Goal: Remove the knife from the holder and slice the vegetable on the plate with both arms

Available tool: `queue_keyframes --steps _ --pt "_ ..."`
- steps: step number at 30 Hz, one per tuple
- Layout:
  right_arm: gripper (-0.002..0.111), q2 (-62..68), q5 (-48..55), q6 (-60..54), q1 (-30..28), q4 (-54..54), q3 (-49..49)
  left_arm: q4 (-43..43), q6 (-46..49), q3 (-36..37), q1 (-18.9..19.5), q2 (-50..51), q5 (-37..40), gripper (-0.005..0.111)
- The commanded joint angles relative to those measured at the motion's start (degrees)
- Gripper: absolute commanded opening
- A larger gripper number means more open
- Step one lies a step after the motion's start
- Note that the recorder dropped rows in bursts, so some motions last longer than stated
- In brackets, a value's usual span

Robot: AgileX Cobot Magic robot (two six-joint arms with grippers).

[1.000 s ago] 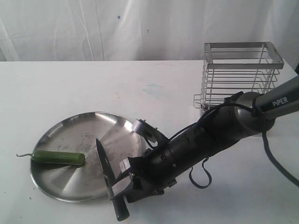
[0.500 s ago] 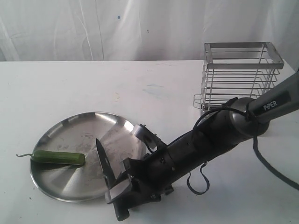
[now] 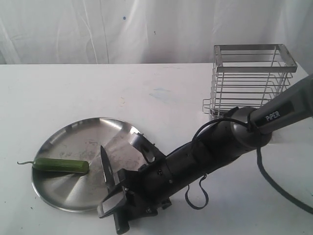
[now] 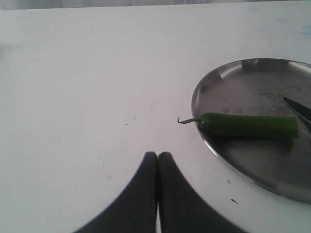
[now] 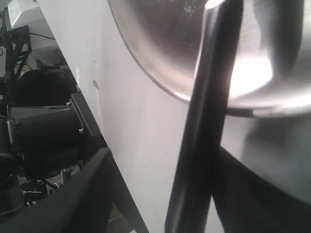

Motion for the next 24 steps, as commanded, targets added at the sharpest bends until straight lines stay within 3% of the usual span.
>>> queue_keyframes --steps 1,12,14,15,22,24 --pt "0.054 1.48 -4.96 -0.20 1.28 0.79 0.39 -0.24 -0.03 0.12 -0.40 -0.30 -0.04 0.000" --pt "0.053 1.48 -9.10 8.26 1.28 2.32 -1.02 -0.24 -0.03 0.12 -0.40 -0.30 -0.04 0.000" --pt "0.046 1.48 -9.21 9.59 1.28 2.09 -1.04 -0.24 -0.03 0.12 -0.40 -0.30 -0.04 0.000" --pt "0.036 1.48 -9.35 10.99 1.28 1.80 -1.04 -0.24 -0.03 0.12 -0.40 -0.30 -0.04 0.000" --pt "0.000 1.36 -8.79 13.68 1.28 -0.04 -1.04 -0.24 -0.03 0.12 -0.40 -0.30 -0.04 0.000" --pt "0.000 1.36 -8.79 13.66 1.28 -0.04 -1.04 -0.24 -0.03 0.12 -0.40 -0.30 -0.04 0.000"
